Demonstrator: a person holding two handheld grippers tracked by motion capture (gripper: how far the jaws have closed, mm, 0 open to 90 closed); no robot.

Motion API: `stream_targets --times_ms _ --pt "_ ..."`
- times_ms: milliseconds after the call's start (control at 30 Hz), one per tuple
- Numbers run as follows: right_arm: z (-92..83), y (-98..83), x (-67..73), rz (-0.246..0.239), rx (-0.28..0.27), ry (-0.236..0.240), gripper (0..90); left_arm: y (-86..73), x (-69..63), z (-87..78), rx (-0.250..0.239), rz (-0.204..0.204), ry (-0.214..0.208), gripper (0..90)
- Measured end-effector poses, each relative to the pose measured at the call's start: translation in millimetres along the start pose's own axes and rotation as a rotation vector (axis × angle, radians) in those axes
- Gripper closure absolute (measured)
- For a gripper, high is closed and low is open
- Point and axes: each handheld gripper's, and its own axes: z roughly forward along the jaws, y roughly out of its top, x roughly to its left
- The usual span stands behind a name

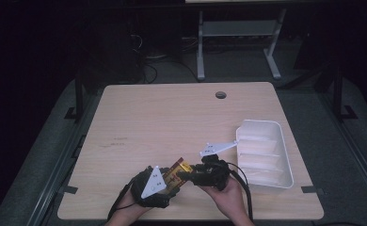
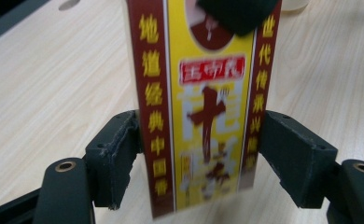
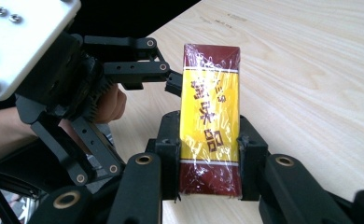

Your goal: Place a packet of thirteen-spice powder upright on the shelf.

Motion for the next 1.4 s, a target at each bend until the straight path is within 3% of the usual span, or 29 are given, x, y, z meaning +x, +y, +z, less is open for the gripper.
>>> stream_targets --times_ms 300,700,1133,1300,1400 --pt "-15.3 5.7 -1.0 -0.079 0.025 -0.075 68.4 -6.0 10.2 -7.0 -0.010 -0.071 -0.034 27.5" --pt "-30.8 19.5 -8.1 -0.174 0.120 -0.094 68.4 -22.8 36.7 -17.1 -0.010 -0.197 -0.060 23.0" --pt "-42.2 34.8 -13.5 -0.264 0.191 -0.058 68.3 -38.6 59.6 -27.1 -0.007 -0.280 -0.027 22.1" --pt "-49.4 43.1 -13.2 -0.307 0.221 -0.054 68.3 -43.9 66.4 -29.6 0.000 -0.291 -0.018 22.1" --pt "-53.7 46.9 -14.8 -0.308 0.228 -0.050 68.3 -46.3 69.0 -30.4 0.003 -0.295 -0.012 22.1"
